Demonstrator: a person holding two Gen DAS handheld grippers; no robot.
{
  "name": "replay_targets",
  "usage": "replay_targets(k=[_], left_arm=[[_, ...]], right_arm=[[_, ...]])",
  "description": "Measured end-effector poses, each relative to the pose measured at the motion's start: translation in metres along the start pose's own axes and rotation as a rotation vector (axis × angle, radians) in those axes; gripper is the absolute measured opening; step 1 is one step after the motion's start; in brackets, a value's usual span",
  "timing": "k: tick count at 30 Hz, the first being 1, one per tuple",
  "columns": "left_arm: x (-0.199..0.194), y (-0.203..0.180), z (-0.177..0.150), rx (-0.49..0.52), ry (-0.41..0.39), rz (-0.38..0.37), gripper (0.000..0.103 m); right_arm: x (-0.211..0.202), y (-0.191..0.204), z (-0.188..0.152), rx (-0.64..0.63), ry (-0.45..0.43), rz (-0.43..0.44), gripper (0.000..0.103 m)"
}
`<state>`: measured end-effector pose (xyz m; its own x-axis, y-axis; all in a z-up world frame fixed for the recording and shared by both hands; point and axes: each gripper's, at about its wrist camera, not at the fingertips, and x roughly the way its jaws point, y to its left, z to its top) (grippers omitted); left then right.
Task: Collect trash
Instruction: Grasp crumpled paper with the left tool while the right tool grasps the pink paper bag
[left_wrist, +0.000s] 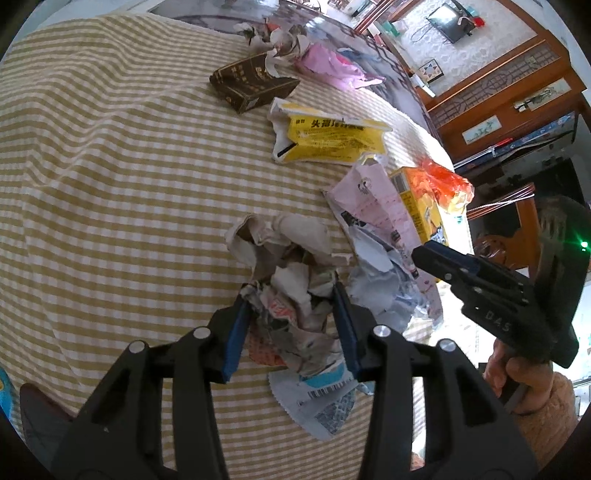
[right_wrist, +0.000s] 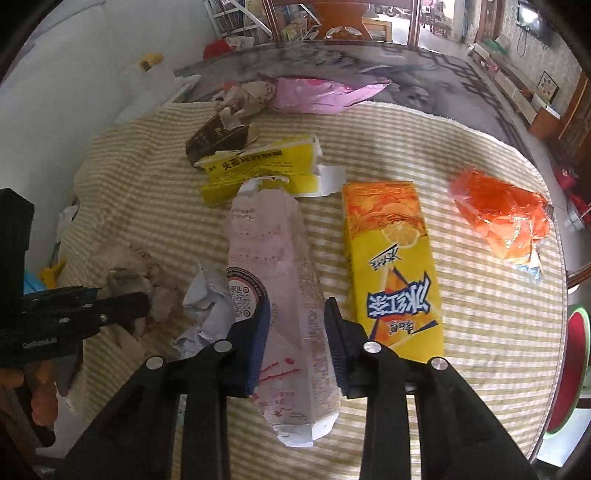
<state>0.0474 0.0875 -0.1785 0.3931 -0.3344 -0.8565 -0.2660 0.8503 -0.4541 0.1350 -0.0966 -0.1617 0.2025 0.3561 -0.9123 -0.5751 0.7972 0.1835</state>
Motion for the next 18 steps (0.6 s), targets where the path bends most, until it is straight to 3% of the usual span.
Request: replay_targets(k=[3, 10, 11, 13, 18], left_arm=[[0.004, 0.001, -0.002, -0.015, 0.004, 0.006, 0.044], [0.005, 0.005, -0.003, -0.047, 0.004, 0.018, 0.061], [0.005, 0.006, -0.004, -0.054, 0.004, 0.02, 0.065], [0.005, 0.008, -0.004, -0.073, 0.004, 0.022, 0.066], [0.003, 0.007, -0.007, -0.081, 0.003, 0.02, 0.066]], right_arm=[[-0.001, 0.002, -0.001, -0.015, 0.0, 0.01, 0.027], [0.0, -0.001, -0.011, 0.015, 0.021, 0.091, 0.03], [0.0, -0.001, -0.012, 0.017, 0.02, 0.087, 0.034], [0.003, -0.006, -0.014, 0.05, 0.024, 0.1, 0.055], [0.003, -0.008, -0.015, 0.084, 0.027, 0.124, 0.055]])
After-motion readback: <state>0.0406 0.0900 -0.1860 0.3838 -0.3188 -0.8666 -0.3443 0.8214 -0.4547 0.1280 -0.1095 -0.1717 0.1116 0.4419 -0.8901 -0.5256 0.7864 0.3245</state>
